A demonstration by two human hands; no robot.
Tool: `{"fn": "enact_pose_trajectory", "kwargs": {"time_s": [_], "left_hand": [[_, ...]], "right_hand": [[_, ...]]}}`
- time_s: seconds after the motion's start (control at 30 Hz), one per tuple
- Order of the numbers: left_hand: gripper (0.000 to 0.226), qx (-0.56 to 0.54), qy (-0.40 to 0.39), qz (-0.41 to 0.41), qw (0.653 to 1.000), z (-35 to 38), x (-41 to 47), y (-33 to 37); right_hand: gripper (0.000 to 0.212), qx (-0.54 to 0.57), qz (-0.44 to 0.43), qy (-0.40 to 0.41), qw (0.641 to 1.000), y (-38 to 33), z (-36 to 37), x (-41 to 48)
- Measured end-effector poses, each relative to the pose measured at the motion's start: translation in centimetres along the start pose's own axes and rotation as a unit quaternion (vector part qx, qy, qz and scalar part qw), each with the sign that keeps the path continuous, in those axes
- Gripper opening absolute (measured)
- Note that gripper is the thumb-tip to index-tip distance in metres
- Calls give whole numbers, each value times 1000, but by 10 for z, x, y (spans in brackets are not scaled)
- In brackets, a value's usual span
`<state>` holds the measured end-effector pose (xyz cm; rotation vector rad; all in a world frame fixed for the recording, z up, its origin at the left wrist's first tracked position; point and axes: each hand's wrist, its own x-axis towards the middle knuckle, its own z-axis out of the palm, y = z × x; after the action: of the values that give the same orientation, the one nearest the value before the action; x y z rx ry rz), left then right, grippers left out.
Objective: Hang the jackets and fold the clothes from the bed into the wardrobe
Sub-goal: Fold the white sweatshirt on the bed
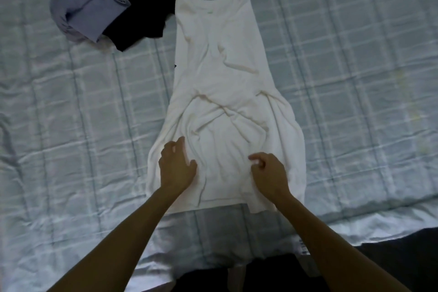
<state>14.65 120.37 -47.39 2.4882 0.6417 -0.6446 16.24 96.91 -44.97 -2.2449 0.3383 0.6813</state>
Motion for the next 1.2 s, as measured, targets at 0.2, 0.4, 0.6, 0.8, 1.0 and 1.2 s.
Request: {"fn": "enact_pose_trajectory", "kwargs": {"time_s": [0.2, 0.4, 0.6, 0.8, 1.0, 1.2], "left_hand": [[85, -1, 139, -128, 982, 1, -12, -1], [81, -135, 50, -201, 969, -1, -34, -43], [50, -132, 30, -139, 981, -10, -32, -52], [42, -164, 6, -99, 982, -14, -37, -70], [35, -176, -25, -97, 979, -15, -46, -94], [32, -113, 100, -113, 982, -5, -60, -101]], "right_hand": [[38, -91, -14, 185, 978, 6, -8, 5], [66, -47, 226, 121, 965, 69, -12, -15], [23, 29, 92, 235, 967, 43, -31, -22], [44, -13, -169, 199, 965, -47, 50, -62], [75, -297, -218, -259, 893, -44, 123, -98], [49, -197, -167, -176, 950, 2, 91, -92]]}}
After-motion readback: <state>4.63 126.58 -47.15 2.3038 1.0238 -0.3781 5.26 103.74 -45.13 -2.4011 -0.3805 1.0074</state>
